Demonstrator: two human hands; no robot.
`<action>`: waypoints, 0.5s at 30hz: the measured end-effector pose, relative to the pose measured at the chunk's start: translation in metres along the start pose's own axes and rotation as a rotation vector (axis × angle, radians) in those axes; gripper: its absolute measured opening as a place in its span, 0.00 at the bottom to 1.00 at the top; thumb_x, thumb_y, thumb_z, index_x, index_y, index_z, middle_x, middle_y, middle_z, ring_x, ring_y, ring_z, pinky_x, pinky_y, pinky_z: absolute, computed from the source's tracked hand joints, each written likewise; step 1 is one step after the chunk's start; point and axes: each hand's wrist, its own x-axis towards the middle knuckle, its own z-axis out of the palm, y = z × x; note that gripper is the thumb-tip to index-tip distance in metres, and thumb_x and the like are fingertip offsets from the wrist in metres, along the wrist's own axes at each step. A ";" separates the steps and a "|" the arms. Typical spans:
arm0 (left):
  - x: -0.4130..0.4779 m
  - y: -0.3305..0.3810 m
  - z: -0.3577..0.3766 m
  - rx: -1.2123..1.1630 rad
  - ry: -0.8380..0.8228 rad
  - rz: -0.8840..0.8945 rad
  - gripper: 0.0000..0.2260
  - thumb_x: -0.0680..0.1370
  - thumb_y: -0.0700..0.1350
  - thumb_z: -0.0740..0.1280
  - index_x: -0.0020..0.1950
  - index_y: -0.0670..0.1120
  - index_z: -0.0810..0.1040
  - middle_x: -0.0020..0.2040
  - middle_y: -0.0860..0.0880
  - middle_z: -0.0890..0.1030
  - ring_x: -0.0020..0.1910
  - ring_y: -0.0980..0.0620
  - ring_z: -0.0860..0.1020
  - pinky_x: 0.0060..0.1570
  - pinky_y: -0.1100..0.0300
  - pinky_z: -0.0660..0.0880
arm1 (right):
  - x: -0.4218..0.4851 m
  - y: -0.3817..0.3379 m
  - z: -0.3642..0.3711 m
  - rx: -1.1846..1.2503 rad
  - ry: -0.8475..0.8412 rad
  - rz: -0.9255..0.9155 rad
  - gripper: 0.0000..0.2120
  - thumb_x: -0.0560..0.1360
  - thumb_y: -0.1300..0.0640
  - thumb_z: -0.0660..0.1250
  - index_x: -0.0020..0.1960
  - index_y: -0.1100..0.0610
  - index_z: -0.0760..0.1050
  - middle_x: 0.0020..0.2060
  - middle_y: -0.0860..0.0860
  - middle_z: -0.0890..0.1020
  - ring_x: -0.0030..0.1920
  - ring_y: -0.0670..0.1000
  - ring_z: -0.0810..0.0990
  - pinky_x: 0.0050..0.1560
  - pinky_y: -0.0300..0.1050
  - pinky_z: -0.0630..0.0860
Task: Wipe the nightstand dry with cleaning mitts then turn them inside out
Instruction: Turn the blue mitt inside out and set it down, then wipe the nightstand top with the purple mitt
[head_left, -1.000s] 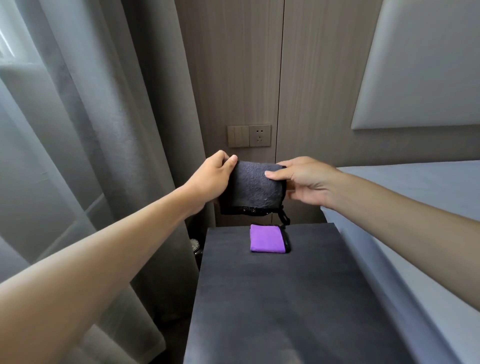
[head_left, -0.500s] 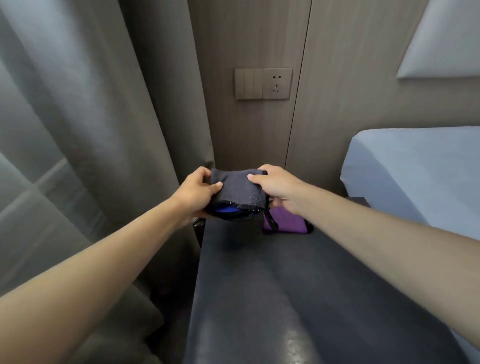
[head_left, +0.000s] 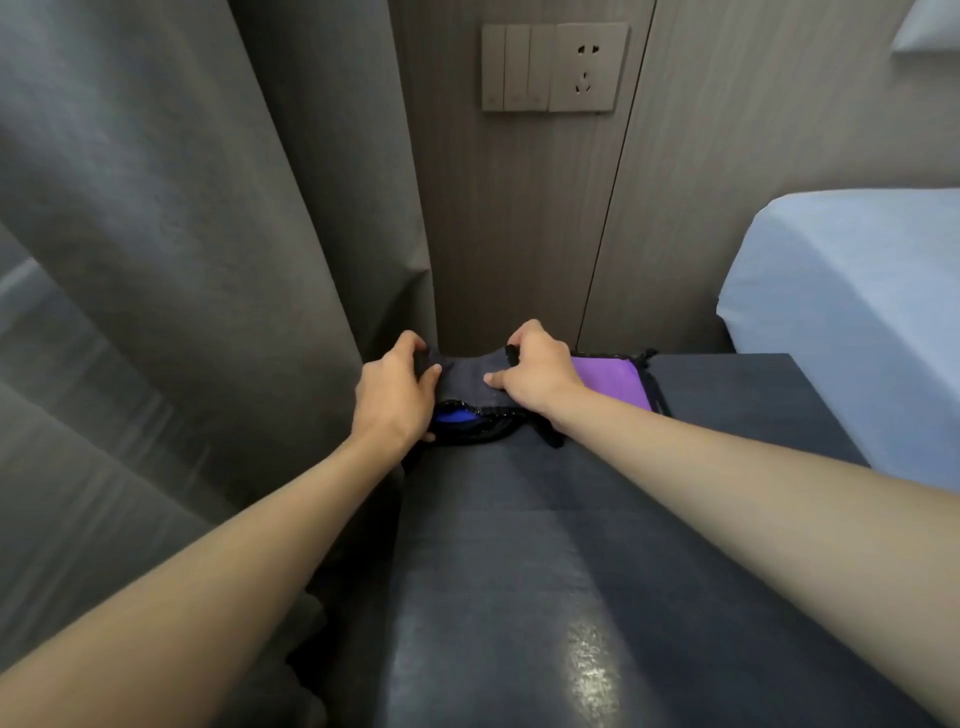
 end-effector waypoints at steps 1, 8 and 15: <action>-0.001 0.000 0.003 0.092 0.007 -0.003 0.11 0.81 0.49 0.66 0.63 0.50 0.71 0.48 0.47 0.80 0.44 0.46 0.83 0.42 0.47 0.83 | -0.001 0.002 0.000 -0.037 0.004 -0.039 0.23 0.73 0.56 0.76 0.62 0.58 0.69 0.55 0.54 0.76 0.52 0.53 0.74 0.47 0.44 0.70; -0.008 -0.001 0.016 0.460 0.168 0.358 0.20 0.81 0.54 0.60 0.71 0.49 0.72 0.70 0.42 0.70 0.68 0.39 0.68 0.64 0.43 0.68 | -0.006 0.020 -0.001 -0.313 0.275 -0.411 0.13 0.75 0.51 0.72 0.55 0.55 0.74 0.52 0.54 0.75 0.55 0.56 0.74 0.52 0.51 0.73; -0.007 0.003 0.044 0.733 -0.392 0.372 0.27 0.83 0.62 0.40 0.80 0.58 0.36 0.82 0.49 0.38 0.80 0.48 0.37 0.78 0.47 0.38 | -0.004 0.066 -0.030 -0.511 0.387 -0.382 0.15 0.82 0.57 0.58 0.65 0.57 0.77 0.60 0.54 0.81 0.62 0.56 0.76 0.63 0.51 0.66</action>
